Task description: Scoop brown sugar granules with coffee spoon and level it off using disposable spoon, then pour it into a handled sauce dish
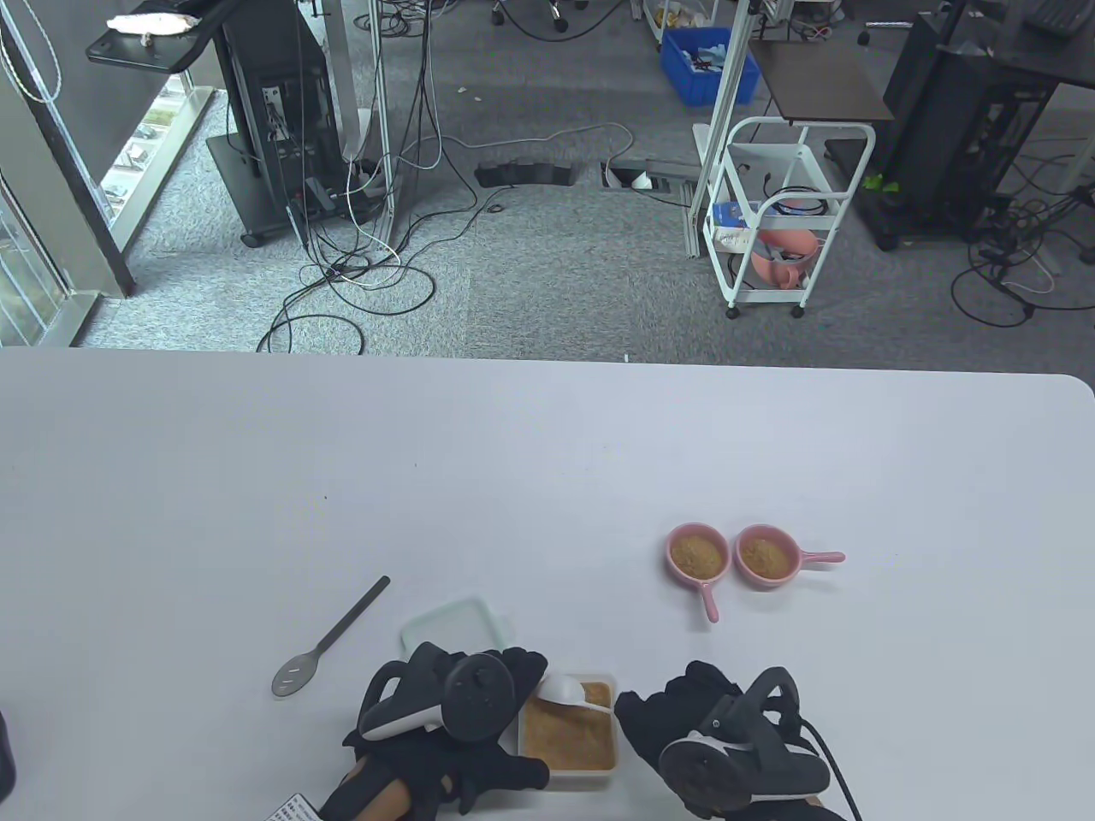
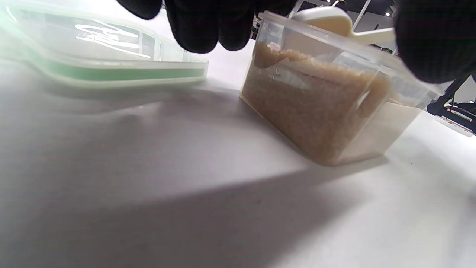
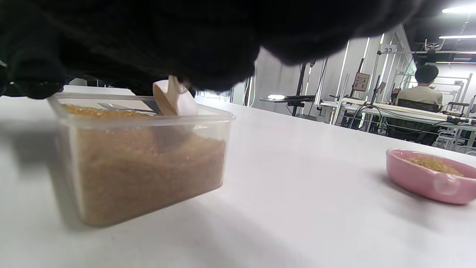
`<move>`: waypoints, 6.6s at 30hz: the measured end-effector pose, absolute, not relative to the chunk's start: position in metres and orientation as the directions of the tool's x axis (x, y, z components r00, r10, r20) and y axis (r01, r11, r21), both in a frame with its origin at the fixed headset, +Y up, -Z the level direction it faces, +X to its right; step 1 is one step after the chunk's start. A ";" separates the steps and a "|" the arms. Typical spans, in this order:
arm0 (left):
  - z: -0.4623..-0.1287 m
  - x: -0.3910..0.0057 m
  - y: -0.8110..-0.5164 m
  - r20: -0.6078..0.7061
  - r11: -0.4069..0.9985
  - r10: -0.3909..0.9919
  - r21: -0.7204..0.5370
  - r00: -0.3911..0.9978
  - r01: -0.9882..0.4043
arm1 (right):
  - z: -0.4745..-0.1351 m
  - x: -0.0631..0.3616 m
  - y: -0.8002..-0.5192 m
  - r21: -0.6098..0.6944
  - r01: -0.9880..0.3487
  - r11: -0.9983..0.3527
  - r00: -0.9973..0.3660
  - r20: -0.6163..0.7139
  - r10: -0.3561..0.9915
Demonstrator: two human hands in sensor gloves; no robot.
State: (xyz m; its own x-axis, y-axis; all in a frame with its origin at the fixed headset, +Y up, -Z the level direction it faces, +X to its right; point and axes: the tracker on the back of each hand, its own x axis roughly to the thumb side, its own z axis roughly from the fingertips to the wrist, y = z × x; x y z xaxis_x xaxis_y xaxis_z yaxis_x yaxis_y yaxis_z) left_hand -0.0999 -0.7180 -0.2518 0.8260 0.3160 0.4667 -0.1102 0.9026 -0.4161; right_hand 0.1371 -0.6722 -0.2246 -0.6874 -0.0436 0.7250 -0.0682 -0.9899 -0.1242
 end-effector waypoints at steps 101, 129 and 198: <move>-0.274 -0.226 -0.658 -0.034 0.977 0.194 0.101 0.980 -0.190 | -0.291 0.207 -0.756 0.810 -0.563 -0.165 -0.447 -0.130 0.885; -0.308 -0.262 -0.720 -0.313 0.970 -0.089 -0.242 0.946 0.011 | -0.290 0.207 -0.756 0.809 -0.557 -0.187 -0.467 -0.119 0.876; -0.231 -0.112 -0.672 0.513 0.964 0.264 -0.176 0.817 -0.202 | -0.288 0.208 -0.751 0.806 -0.585 -0.095 -0.406 -0.189 0.894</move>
State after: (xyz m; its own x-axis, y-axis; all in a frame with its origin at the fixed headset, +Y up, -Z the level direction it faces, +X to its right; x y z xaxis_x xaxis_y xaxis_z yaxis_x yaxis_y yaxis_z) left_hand -0.1124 -0.6723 -0.2306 0.8167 0.2644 0.5129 -0.2016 0.9636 -0.1756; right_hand 0.2084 -0.7512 -0.2882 -0.4064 0.8939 -0.1894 -0.5848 -0.0953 0.8055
